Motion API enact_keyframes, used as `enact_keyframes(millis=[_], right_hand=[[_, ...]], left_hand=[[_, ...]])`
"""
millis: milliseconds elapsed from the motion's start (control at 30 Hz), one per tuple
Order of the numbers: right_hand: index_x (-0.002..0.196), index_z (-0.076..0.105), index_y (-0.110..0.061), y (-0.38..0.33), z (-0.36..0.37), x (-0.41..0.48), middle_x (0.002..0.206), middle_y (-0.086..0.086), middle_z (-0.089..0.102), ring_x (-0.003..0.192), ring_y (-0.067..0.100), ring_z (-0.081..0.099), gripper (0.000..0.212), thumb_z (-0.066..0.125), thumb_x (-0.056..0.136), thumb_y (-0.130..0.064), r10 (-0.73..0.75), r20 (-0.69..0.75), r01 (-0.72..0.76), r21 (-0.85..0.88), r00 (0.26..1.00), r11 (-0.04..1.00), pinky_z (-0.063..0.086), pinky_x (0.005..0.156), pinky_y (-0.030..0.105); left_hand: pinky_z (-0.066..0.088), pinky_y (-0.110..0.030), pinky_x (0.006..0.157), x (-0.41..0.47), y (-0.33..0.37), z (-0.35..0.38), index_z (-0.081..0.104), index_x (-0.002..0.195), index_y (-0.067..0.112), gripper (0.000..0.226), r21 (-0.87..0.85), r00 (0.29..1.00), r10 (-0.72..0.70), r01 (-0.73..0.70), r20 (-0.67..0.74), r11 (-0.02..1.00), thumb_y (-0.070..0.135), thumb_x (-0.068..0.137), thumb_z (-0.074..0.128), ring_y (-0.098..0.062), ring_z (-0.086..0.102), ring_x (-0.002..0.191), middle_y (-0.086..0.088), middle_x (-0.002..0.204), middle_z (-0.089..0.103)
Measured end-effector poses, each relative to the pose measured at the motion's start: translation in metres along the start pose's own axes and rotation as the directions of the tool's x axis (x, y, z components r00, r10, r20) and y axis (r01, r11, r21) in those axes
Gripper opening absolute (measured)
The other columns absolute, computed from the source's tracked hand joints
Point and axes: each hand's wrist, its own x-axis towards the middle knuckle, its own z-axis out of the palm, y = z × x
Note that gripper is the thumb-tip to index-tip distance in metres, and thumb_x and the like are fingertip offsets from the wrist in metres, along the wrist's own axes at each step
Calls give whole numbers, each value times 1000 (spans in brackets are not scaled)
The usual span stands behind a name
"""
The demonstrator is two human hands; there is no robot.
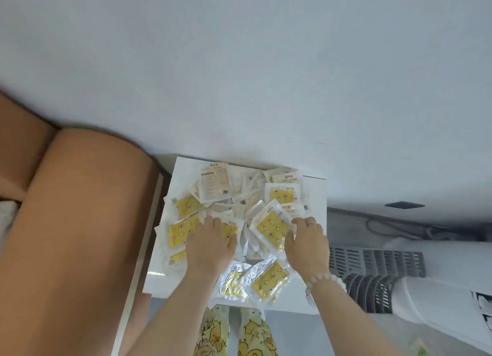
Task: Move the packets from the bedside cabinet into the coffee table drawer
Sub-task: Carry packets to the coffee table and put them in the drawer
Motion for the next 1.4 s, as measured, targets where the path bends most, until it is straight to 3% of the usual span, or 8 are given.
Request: enact_keyframes(millis=[167,333,567,733,900,1233,1333,1400], right_hand=[[146,27,-13,6,24,24,149,8,26,134,27,32,87,63,79,-57,239,103,-258,250,965,933,40,100,40],[143,30,-11,12,42,42,140,10,36,126,31,43,99,77,67,-54,307,133,-334,396,942,855,44,95,44],[136,38,-11,4,46,38,131,7,47,122,26,47,95,77,63,-58,438,28,-419,350,899,838,35,98,43],[111,52,-10,5,42,43,112,6,50,105,25,55,68,71,70,-60,441,44,-434,289,896,853,36,91,38],[91,45,-16,7,40,51,93,2,61,98,26,58,53,67,74,-61,424,89,-428,333,901,840,34,89,38],[87,48,-16,10,19,43,77,-1,60,80,23,57,43,64,80,-55,419,101,-421,420,902,804,29,80,32],[87,52,-11,11,9,46,77,2,59,78,25,59,43,70,77,-49,452,174,-465,562,875,684,48,73,36],[90,55,-9,10,1,45,83,4,61,78,24,59,42,71,78,-45,466,207,-484,614,861,623,45,65,32]], left_hand=[[45,-28,74,13,7,33,29,135,9,68,-51,975,-164,173,148,984,59,90,38,-23,48,106,-5,129,35],[43,-23,57,30,16,48,28,135,5,78,-92,949,-275,291,153,952,61,83,46,-24,50,98,-7,122,33],[45,-26,63,33,24,42,25,139,6,73,-185,929,-315,351,195,918,50,86,51,-23,50,106,-6,126,35],[46,-22,70,29,29,32,27,140,9,55,-202,971,-203,226,130,953,35,94,42,-18,54,103,-6,127,42],[46,-22,77,32,32,28,37,131,11,42,-257,958,-261,283,119,924,27,94,48,-17,53,104,-4,125,43],[43,-20,73,29,46,20,43,129,19,37,-385,967,-232,255,104,887,18,93,53,-17,50,105,-2,121,46],[49,-22,67,28,47,10,43,133,17,42,-609,960,-272,251,60,753,14,92,53,-15,60,91,1,105,59],[46,-20,49,26,48,-2,40,132,13,47,-764,941,-329,273,84,584,1,88,51,-15,61,70,3,85,60]])
